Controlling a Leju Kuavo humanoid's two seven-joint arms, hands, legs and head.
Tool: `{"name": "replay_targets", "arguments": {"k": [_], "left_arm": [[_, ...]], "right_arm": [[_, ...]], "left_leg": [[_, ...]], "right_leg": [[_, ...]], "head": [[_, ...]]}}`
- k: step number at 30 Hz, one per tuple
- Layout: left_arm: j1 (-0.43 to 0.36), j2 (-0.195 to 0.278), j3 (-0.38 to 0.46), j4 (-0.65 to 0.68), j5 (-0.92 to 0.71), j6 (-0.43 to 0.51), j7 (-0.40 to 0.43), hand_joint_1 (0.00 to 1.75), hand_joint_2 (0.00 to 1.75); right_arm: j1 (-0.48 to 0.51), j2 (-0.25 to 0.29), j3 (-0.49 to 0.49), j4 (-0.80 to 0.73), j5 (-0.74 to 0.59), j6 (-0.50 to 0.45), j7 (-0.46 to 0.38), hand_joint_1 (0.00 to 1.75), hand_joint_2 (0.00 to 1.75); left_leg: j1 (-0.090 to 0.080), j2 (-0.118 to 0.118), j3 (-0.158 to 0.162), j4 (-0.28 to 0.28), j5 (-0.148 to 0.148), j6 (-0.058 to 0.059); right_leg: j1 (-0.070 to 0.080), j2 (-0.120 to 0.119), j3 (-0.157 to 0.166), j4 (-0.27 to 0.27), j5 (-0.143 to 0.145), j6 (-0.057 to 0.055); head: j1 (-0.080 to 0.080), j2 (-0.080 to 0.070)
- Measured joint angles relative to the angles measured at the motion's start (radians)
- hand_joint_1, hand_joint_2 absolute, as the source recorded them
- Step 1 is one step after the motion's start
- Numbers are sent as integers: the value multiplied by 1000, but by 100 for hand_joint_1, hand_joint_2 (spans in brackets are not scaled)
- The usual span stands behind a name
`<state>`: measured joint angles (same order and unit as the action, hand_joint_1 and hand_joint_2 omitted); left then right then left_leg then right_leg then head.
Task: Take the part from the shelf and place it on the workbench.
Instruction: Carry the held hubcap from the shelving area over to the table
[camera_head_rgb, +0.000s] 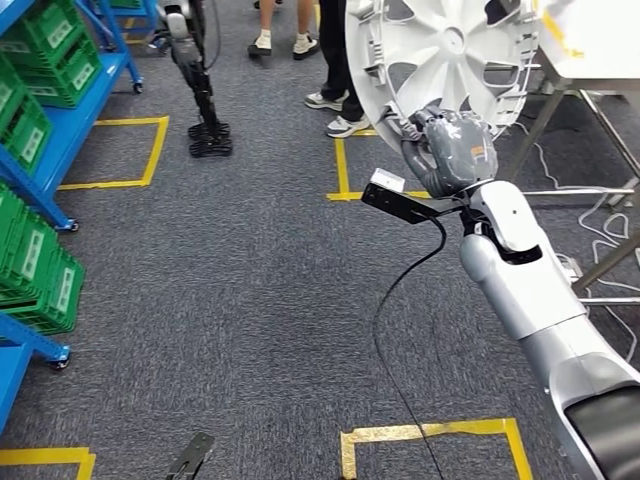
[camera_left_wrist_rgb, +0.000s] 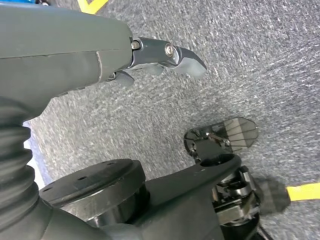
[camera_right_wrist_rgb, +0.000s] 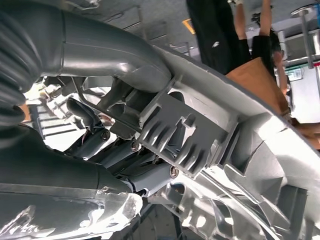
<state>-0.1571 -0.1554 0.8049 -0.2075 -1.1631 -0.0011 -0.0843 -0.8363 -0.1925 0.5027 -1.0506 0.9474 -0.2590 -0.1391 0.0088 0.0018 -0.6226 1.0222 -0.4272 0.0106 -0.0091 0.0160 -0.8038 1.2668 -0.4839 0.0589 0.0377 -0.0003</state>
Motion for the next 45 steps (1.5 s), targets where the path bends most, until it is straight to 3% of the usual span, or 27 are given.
{"name": "replay_targets", "arguments": {"k": [1,2,3,4,6,8,10,12,15,16,17,18,19,21,23,25,28,31,32,34,35,36,38,40,43,45], "left_arm": [[2,1,0,0,0,0,0,0,175],[3,1,0,0,0,0,0,0,175],[3,2,0,0,0,0,0,0,175],[3,2,0,0,0,0,0,0,175],[3,3,0,0,0,0,-1,0,175],[4,4,0,0,0,0,-2,0,175],[4,5,0,0,0,-1,-4,0,175],[4,4,0,0,-1,-1,-5,0,175],[6,4,0,0,-1,-2,-6,0,175],[8,4,0,0,-1,-2,-6,0,175],[9,4,0,0,-1,-2,-6,0,175],[10,4,0,0,-1,-3,-6,0,175],[10,4,0,0,-1,-3,-6,0,175],[9,5,0,0,-1,-3,-6,0,175],[8,5,0,0,-1,-2,-6,0,175],[7,6,0,0,-1,-2,-6,0,175],[4,5,0,0,-2,-3,-6,0,175],[4,5,0,0,-2,-3,-6,0,175],[4,5,1,0,-2,-3,-6,0,175],[7,6,1,0,-2,-3,-6,0,175],[8,6,1,0,-2,-4,-6,0,175],[9,6,1,0,-2,-5,-6,0,175],[8,6,1,0,-2,-6,-6,0,175],[8,8,1,0,-4,-7,-6,0,175],[6,10,1,0,-8,-8,-5,0,175],[3,10,1,0,-9,-10,-4,0,175]], "right_arm": [[1,0,0,0,0,0,0,175,175],[1,-1,0,0,1,0,0,175,175],[1,-1,0,0,1,1,0,175,175],[1,-2,0,0,1,1,0,175,175],[-1,-2,0,0,0,1,0,175,175],[-3,-2,0,-2,-1,1,0,175,175],[-3,-5,-1,-4,-2,4,0,175,175],[-5,-10,-1,-7,-2,8,2,175,175],[-8,-11,-1,-9,-3,15,3,175,175],[-8,-11,0,-10,-3,16,3,175,175],[-8,-11,0,-10,-2,17,3,175,175],[-8,-11,0,-10,-2,18,3,175,175],[-8,-11,0,-11,-2,18,3,175,175],[-13,-11,0,-13,-2,18,4,175,175],[-19,-11,-1,-16,-2,19,5,175,175],[-20,-17,-1,-17,-2,19,6,175,175],[-18,-25,-2,-17,-2,19,6,175,175],[-19,-24,-2,-17,-2,19,6,175,175],[-20,-24,-1,-17,-2,19,6,175,175],[-20,-24,0,-17,-2,19,5,175,175],[-20,-24,0,-16,-2,20,4,175,175],[-19,-24,0,-16,-2,20,4,175,175],[-24,-24,0,-16,-1,22,7,175,175],[-30,-22,1,-16,-1,24,11,175,175],[-34,-21,1,-15,0,26,15,175,175],[-37,-20,0,-14,0,27,19,175,175]], "left_leg": [[-1,11,1,0,-1,1],[-1,23,1,0,-2,1],[-1,33,3,0,-4,-1],[-1,44,6,1,-7,-3],[-7,61,12,3,-14,-13],[-14,77,17,4,-20,-22],[-14,94,21,2,-25,-29],[-10,74,11,32,-50,-38],[-8,15,-78,211,-135,-44],[-8,8,-108,265,-150,-44],[-8,6,-124,286,-145,-43],[-8,3,-122,271,-122,-41],[-7,-3,-102,221,-86,-39],[0,-44,-43,90,-22,-37],[5,-77,-12,20,-4,-34],[3,-65,-8,11,-3,-24],[4,-41,-4,1,4,-10],[2,-36,-4,0,5,-7],[1,-32,-3,0,4,-4],[-2,0,-3,0,2,1],[-2,17,-2,0,1,2],[-3,36,0,0,-1,1],[-7,55,3,3,-7,-8],[-14,73,5,5,-11,-17],[-15,96,10,5,-18,-30],[-11,65,-9,49,-49,-40]], "right_leg": [[-1,-6,-23,48,-16,2],[-1,-9,-29,63,-13,3],[-1,-12,-14,37,6,3],[-1,-22,21,-24,37,3],[4,-65,98,-158,81,-2],[10,-83,128,-213,88,-14],[10,-56,126,-215,90,-29],[6,-32,126,-218,94,-42],[3,4,127,-219,96,-54],[3,18,127,-219,96,-54],[3,33,127,-219,96,-55],[2,48,128,-219,96,-54],[1,62,129,-219,96,-53],[-1,89,126,-216,98,-46],[-4,113,117,-217,102,-32],[-8,131,111,-224,109,-18],[-5,100,101,-218,105,-10],[0,69,92,-201,93,-9],[1,51,81,-176,78,-8],[0,10,22,-44,25,-3],[-1,-4,8,-6,16,0],[-2,-15,11,-5,24,2],[2,-52,84,-134,74,2],[8,-77,125,-208,89,-8],[8,-46,123,-216,90,-27],[3,-23,123,-218,94,-39]], "head": [[0,0],[0,0],[0,0],[0,0],[0,0],[-1,0],[-2,0],[-3,0],[-9,0],[-10,0],[-10,0],[-10,0],[-10,0],[-10,0],[-11,0],[-12,0],[-13,0],[-9,0],[-6,0],[-2,0],[-1,0],[-1,0],[0,0],[-2,0],[-4,0],[-7,0]]}}
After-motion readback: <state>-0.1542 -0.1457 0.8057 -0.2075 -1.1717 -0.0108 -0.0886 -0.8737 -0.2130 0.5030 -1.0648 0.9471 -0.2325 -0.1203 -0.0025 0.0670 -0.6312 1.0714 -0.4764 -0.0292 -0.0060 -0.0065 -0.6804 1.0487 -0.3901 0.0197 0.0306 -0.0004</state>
